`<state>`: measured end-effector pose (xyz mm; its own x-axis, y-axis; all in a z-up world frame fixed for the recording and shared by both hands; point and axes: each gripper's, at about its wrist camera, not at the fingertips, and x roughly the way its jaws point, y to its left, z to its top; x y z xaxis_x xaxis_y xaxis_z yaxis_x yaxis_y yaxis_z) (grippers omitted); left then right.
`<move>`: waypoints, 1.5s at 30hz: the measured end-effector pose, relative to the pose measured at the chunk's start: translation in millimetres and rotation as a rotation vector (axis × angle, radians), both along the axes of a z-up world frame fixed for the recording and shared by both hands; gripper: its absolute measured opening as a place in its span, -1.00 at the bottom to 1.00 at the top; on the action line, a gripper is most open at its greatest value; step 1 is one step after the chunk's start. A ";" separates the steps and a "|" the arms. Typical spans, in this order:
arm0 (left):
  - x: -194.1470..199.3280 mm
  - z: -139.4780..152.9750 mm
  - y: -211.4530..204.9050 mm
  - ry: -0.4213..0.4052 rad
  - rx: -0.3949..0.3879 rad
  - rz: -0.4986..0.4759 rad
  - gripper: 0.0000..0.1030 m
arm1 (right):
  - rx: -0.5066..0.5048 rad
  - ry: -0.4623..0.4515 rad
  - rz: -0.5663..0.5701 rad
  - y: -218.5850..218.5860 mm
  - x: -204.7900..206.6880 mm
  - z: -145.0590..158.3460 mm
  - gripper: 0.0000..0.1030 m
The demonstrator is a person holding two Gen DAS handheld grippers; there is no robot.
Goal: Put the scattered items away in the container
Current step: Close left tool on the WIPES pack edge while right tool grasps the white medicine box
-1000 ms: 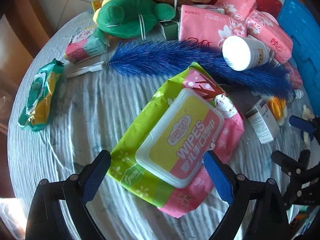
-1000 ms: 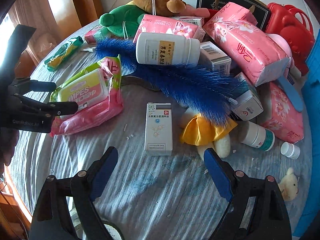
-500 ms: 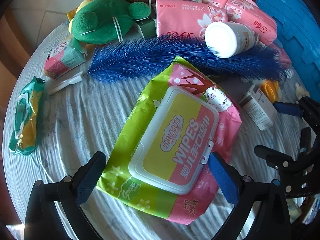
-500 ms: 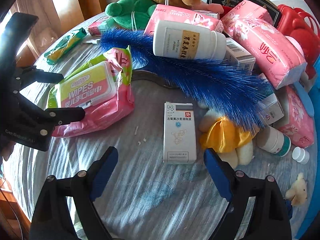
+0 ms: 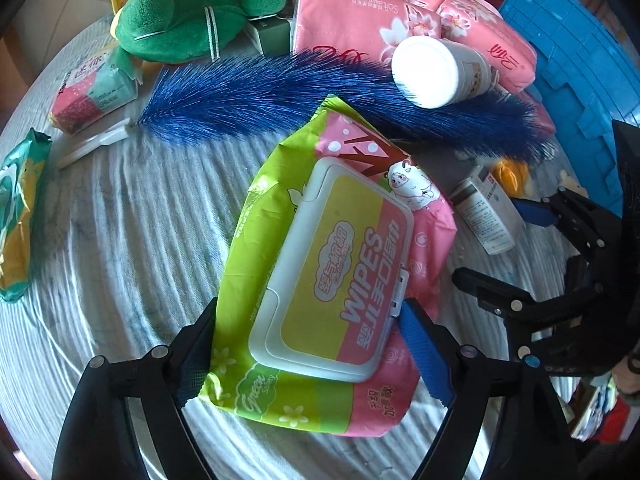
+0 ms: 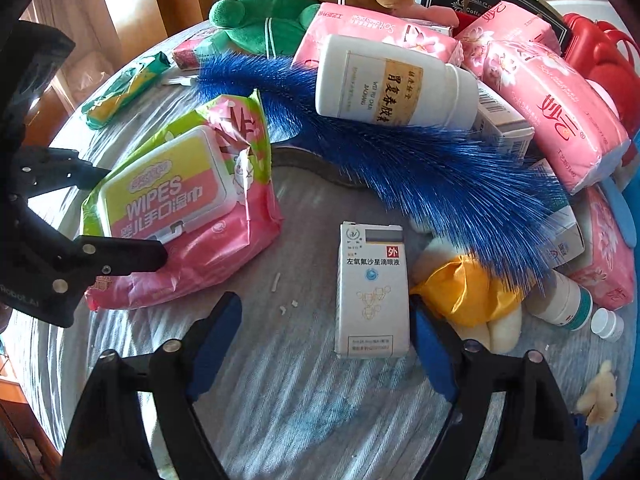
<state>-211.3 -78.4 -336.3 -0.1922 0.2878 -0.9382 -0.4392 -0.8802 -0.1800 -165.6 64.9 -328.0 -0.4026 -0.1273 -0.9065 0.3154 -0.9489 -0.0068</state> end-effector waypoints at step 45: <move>55.9 41.0 -15.6 0.052 0.102 0.128 -0.60 | -0.022 0.094 0.014 9.1 48.9 66.9 -0.34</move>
